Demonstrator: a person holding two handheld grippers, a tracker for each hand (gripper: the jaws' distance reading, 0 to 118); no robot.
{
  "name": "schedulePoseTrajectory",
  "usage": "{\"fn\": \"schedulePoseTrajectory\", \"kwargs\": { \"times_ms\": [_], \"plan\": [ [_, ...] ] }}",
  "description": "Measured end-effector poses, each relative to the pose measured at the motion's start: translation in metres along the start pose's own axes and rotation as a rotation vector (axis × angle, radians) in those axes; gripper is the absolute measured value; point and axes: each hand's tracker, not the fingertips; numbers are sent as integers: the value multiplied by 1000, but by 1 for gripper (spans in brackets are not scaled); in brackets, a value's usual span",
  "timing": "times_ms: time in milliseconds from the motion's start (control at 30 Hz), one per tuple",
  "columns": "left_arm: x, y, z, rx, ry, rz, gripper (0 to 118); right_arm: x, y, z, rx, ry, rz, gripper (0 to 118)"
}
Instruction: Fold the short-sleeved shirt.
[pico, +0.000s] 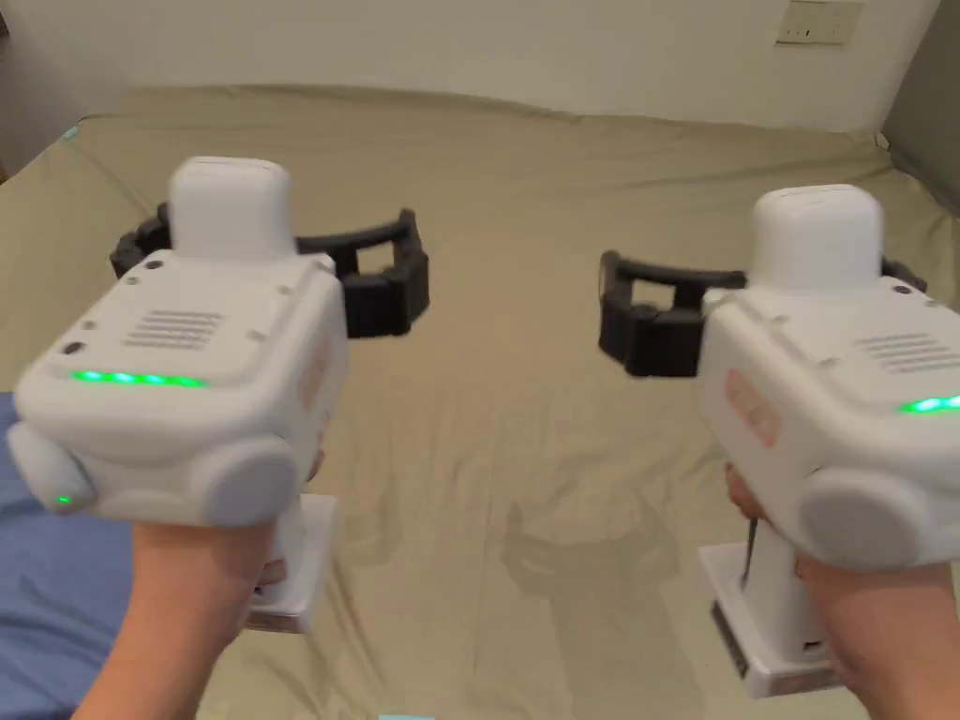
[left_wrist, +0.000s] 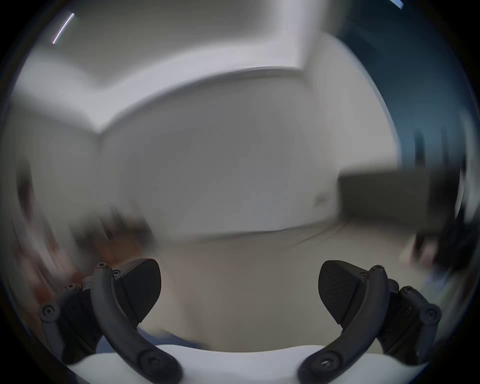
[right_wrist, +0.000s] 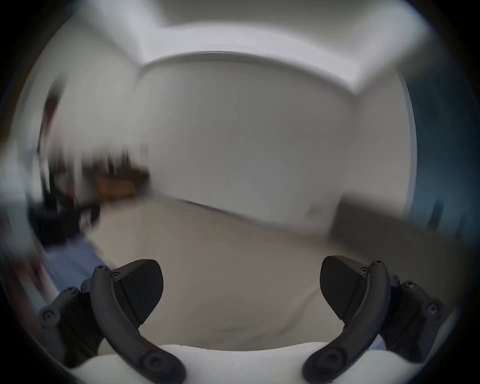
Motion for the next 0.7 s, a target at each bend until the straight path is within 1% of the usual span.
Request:
{"fn": "schedulePoseTrajectory", "kwargs": {
  "times_ms": [33,67,100,133,167,200,233,267,300,333,400,467,667,700],
  "plan": [
    [-3,-1,2,-1,-13,99,118,3,0,0,-7,-20,-68,118],
    [-7,-3,2,20,-30,137,118,4,-2,-1,-2,-58,-59,118],
    [-6,-5,3,45,-7,115,118,1,-5,0,21,-86,26,118],
    [-2,-6,5,64,23,49,118,-3,-9,0,58,-143,136,118],
    [6,-12,6,95,53,-53,118,-14,-13,1,108,-194,262,118],
    [11,-13,6,106,70,-143,118,-19,-16,3,137,-225,341,118],
    [16,-15,7,117,87,-244,118,-23,-18,5,161,-225,405,118],
    [22,-17,8,127,100,-349,118,-28,-19,7,168,-215,440,118],
    [32,-22,9,136,120,-424,118,-30,-18,8,178,-213,455,118],
    [37,-24,9,144,136,-470,118,-31,-17,9,185,-213,445,118],
    [42,-27,12,162,120,-510,118,-34,-15,11,200,-208,431,118],
    [45,-28,13,158,108,-486,118,-43,-11,15,204,-209,421,118],
    [47,-25,13,145,108,-456,118,-53,-9,22,216,-221,428,118],
    [47,-24,13,142,110,-444,118,-50,-8,22,217,-222,429,118]
  ]
}}
